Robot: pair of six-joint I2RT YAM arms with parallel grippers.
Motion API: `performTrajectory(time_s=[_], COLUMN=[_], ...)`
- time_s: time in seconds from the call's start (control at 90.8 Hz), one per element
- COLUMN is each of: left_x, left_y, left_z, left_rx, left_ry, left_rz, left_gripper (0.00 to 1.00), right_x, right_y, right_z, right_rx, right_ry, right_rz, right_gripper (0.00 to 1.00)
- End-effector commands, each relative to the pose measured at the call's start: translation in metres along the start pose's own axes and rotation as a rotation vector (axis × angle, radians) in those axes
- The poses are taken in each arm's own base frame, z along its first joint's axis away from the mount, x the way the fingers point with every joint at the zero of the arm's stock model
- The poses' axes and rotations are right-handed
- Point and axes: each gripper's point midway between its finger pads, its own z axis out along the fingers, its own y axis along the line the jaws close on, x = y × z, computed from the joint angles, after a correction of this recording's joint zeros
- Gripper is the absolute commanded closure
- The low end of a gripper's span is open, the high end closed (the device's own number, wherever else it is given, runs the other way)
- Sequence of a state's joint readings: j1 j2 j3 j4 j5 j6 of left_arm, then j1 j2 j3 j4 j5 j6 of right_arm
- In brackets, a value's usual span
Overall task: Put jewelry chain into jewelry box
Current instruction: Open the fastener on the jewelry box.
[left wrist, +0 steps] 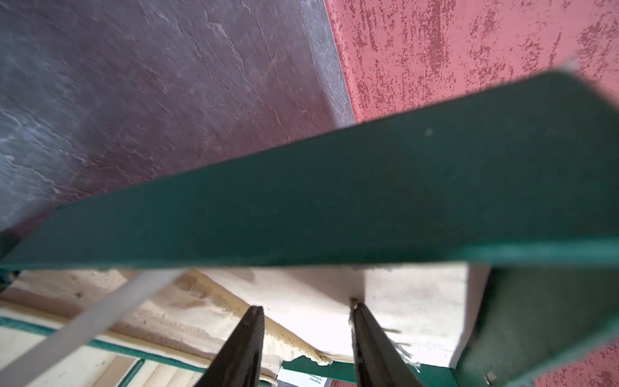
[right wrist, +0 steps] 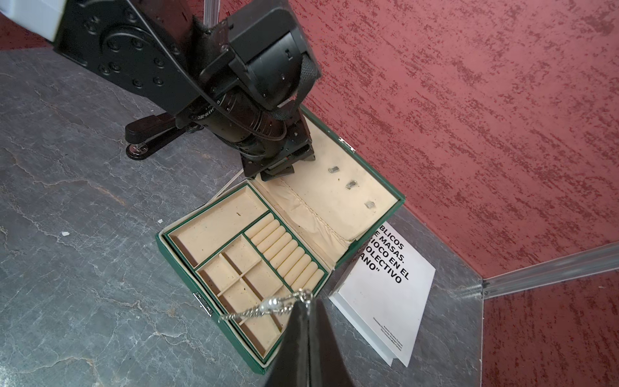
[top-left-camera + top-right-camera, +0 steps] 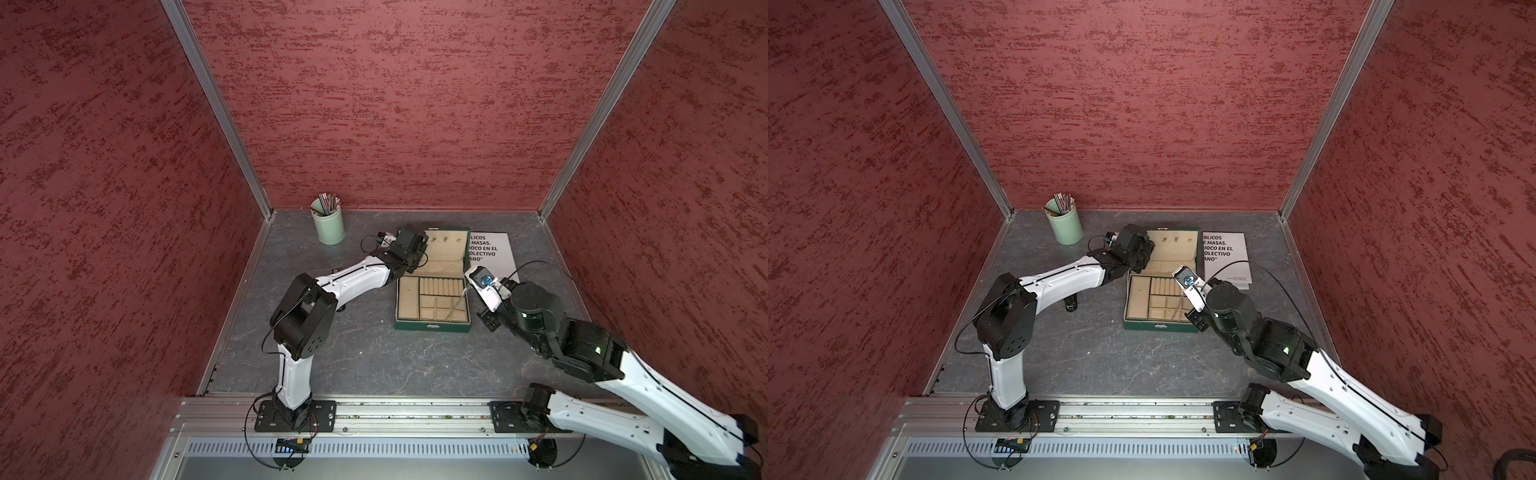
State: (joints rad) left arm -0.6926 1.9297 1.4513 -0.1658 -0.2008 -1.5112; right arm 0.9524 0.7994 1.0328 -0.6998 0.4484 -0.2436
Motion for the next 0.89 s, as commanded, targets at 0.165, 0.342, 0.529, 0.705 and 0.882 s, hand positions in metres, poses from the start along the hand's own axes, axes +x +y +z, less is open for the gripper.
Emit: performTrajectory(time_s=[0.165,0.342,0.529,0.705,0.882], left_x=[-0.012,-0.012,-0.022,-0.026,-0.026], left_y=[0.068,0.069,0.036,0.003,-0.012], left_z=[0.011,0.008,-0.007,-0.02,-0.026], left_rx=[-0.189,-0.169,-0.092,-0.026,0.005], left_ry=[-0.032,-0.022,-0.031,-0.037,-0.029], left_rz=[0.007,0.0,0.029,0.059,0.077], left_gripper=[0.56,0.57,0.53,0.45,0.38], right_x=[-0.004,-0.006,-0.009,-0.013,-0.016], right_y=[-0.002,-0.002,-0.003,-0.004,-0.004], right_z=[0.0,0.0,-0.002,-0.003,-0.003], right_rx=[0.0,-0.001,-0.002,-0.007,-0.009], right_ry=[-0.017,-0.018,-0.02,-0.029,-0.033], right_rz=[0.029,0.031,0.035,0.044,0.046], right_gripper=[1.0,1.0,1.0,1.0,1.0])
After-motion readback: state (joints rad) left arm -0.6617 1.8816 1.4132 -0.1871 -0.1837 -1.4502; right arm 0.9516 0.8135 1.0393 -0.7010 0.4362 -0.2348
